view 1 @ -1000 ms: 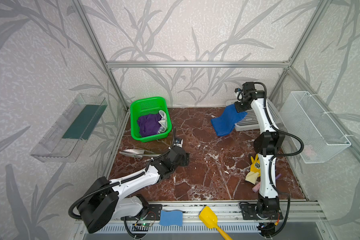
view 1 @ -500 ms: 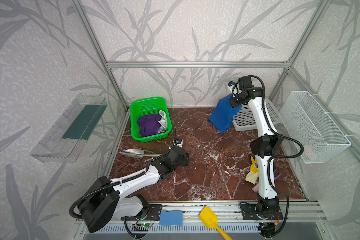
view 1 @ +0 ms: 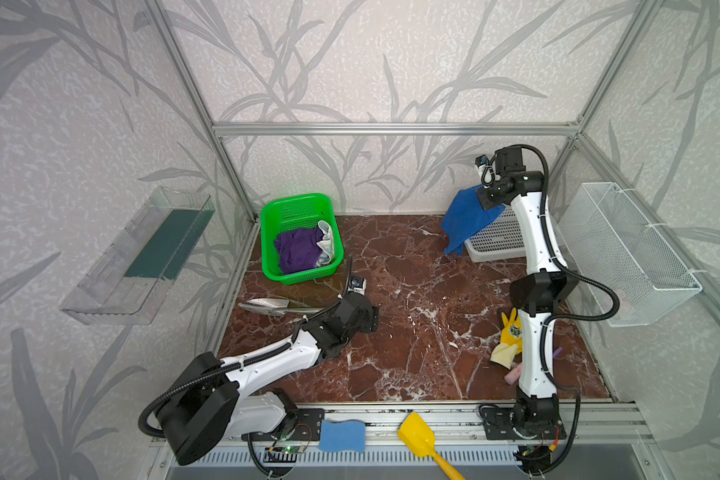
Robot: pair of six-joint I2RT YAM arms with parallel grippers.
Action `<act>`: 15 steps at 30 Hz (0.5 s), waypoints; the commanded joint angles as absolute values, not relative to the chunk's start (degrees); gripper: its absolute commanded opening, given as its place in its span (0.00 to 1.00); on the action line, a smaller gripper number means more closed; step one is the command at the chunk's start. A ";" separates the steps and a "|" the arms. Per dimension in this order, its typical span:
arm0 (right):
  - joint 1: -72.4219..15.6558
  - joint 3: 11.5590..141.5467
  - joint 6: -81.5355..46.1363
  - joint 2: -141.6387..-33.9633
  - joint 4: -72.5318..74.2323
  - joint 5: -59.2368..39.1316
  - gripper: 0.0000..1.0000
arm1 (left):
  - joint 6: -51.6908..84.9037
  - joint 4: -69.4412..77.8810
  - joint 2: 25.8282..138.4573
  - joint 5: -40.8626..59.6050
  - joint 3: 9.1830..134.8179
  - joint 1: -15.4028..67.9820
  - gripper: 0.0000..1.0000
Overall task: Fold and stack the towels
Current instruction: 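Lower the hanging towel into the white basket with the right gripper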
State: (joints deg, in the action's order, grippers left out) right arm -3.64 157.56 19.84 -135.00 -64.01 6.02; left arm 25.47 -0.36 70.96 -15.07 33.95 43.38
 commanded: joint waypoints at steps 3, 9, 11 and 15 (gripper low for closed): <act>-2.59 158.99 22.39 -133.13 -61.03 9.92 0.00 | 25.64 -0.07 70.71 -14.81 33.24 43.12 0.82; -1.60 158.65 24.62 -134.52 -59.44 14.22 0.00 | 25.81 -0.15 70.65 -14.52 32.95 43.15 0.82; -1.19 158.13 24.75 -135.23 -58.63 15.33 0.00 | 25.84 0.00 70.69 -14.51 32.87 43.11 0.82; -0.46 156.05 25.13 -136.77 -56.17 17.93 0.00 | 25.93 0.00 70.93 -14.50 32.96 43.14 0.82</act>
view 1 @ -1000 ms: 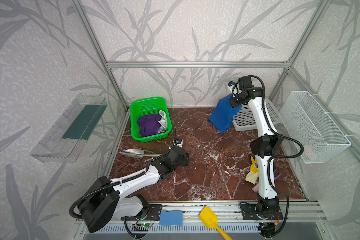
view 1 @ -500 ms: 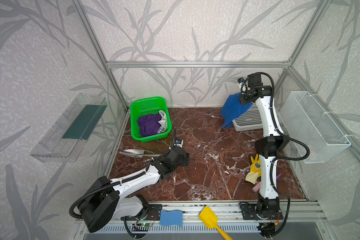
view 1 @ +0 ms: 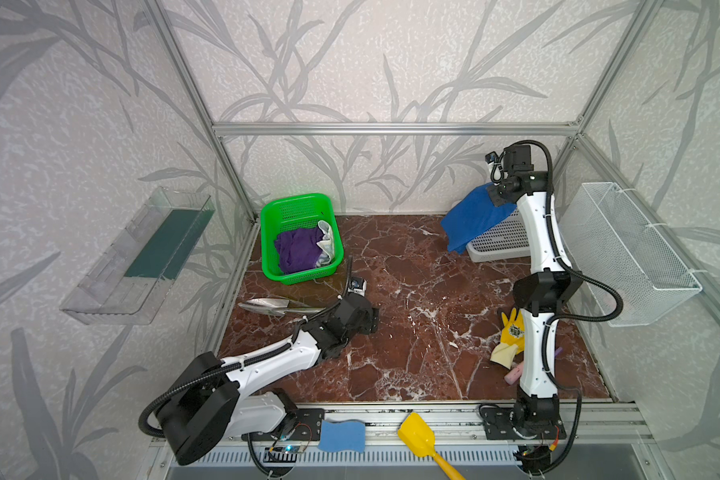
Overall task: Fold and stack the towels
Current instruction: 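Lower the hanging towel into the white basket with the right gripper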
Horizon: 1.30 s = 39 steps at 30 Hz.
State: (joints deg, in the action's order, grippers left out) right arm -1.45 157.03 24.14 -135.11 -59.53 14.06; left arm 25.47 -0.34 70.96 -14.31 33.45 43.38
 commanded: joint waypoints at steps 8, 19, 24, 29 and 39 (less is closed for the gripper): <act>0.26 154.66 25.67 -141.13 -52.81 18.97 0.00 | 26.09 -0.57 71.04 -14.41 33.05 43.17 0.81; 0.55 150.91 27.57 -146.86 -45.30 25.14 0.00 | 26.00 -1.66 72.72 -14.35 33.72 43.16 0.81; 1.64 150.95 27.95 -149.44 -44.00 25.68 0.00 | 24.30 -2.18 73.28 -13.40 34.37 43.15 0.81; 2.35 149.86 28.63 -150.65 -41.82 25.81 0.00 | 23.36 0.98 72.69 -12.38 33.11 43.16 0.81; 4.88 150.17 29.27 -153.12 -40.21 25.23 0.00 | 21.65 6.55 71.04 -11.95 31.40 43.20 0.84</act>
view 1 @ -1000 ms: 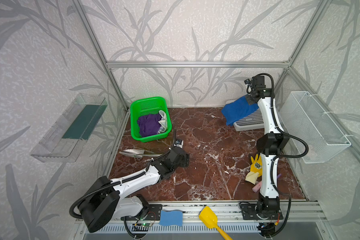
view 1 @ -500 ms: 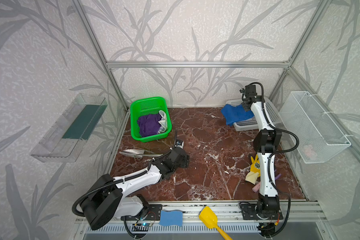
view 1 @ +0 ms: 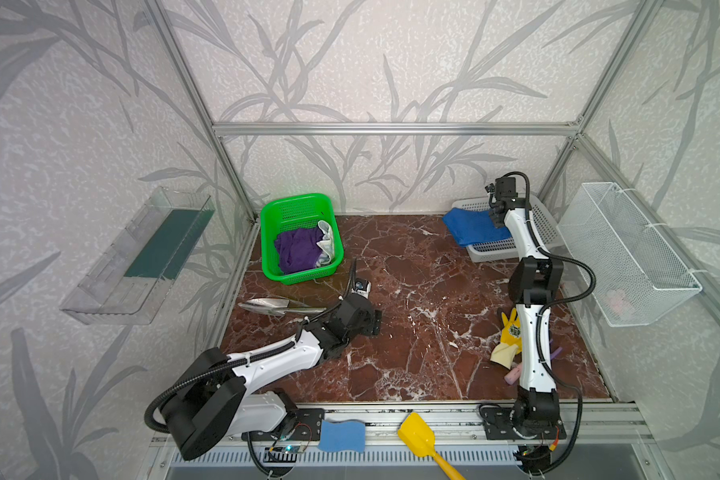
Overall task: Fold and stack the towels
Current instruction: 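Lower the hanging towel into the white basket with the right gripper, then press the towel flat in the basket and open the right gripper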
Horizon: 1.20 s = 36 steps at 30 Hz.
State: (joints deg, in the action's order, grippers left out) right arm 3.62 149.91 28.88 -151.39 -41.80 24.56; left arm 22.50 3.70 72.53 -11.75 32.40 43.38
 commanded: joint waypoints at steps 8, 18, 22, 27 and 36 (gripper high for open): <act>5.79 150.20 30.13 -154.47 -38.11 24.75 0.00 | 21.18 8.79 71.19 -12.98 30.94 43.15 0.84; 6.46 149.61 30.25 -154.25 -36.47 26.81 0.00 | 20.90 8.48 73.43 -12.68 31.98 43.17 0.84; 6.98 147.96 29.97 -152.87 -34.95 27.24 0.00 | 20.57 8.44 74.17 -12.39 32.42 43.15 0.84; 7.46 147.24 29.71 -152.17 -34.63 28.24 0.00 | 20.64 8.61 74.86 -12.00 32.43 43.16 0.84; 7.77 146.05 29.54 -151.35 -33.77 27.73 0.00 | 20.65 8.80 75.50 -11.25 32.71 43.15 0.84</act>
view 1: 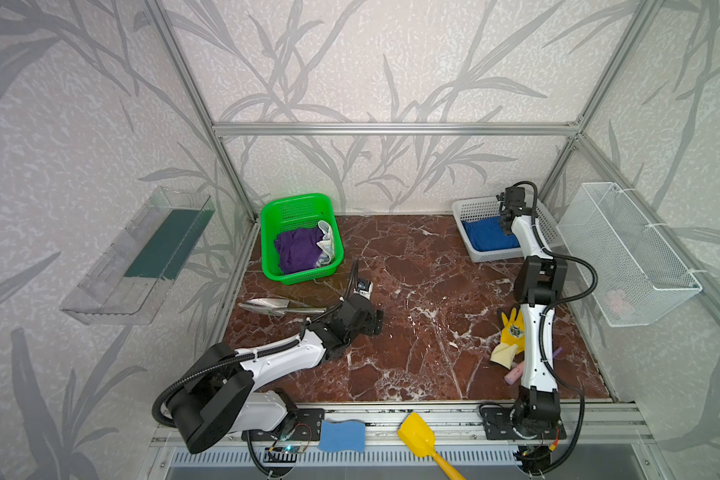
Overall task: Fold and stack the towels
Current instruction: 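Press the towel flat in the basket and open the right gripper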
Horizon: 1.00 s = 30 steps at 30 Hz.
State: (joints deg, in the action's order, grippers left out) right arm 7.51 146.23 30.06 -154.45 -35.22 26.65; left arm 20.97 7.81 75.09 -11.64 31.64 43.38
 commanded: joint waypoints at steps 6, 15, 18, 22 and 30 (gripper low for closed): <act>8.40 146.15 28.96 -151.36 -33.49 28.26 0.00 | 20.70 8.98 75.99 -10.86 32.78 43.18 0.83; 9.22 146.38 28.22 -151.35 -33.68 27.74 0.00 | 20.61 9.88 76.63 -10.12 32.86 43.17 0.83; 9.31 146.38 27.91 -151.35 -33.52 28.15 0.00 | 20.64 9.84 76.90 -9.85 32.95 43.15 0.83; 9.49 146.55 27.51 -151.52 -33.57 26.78 0.00 | 20.74 9.93 77.00 -9.67 32.87 43.15 0.83; 9.57 146.63 27.03 -152.04 -34.20 25.43 0.20 | 20.79 10.48 77.30 -9.45 32.74 43.15 0.83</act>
State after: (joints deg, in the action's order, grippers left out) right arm 9.23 146.23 28.16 -154.45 -34.54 26.30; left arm 20.97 9.06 76.69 -9.41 31.64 43.38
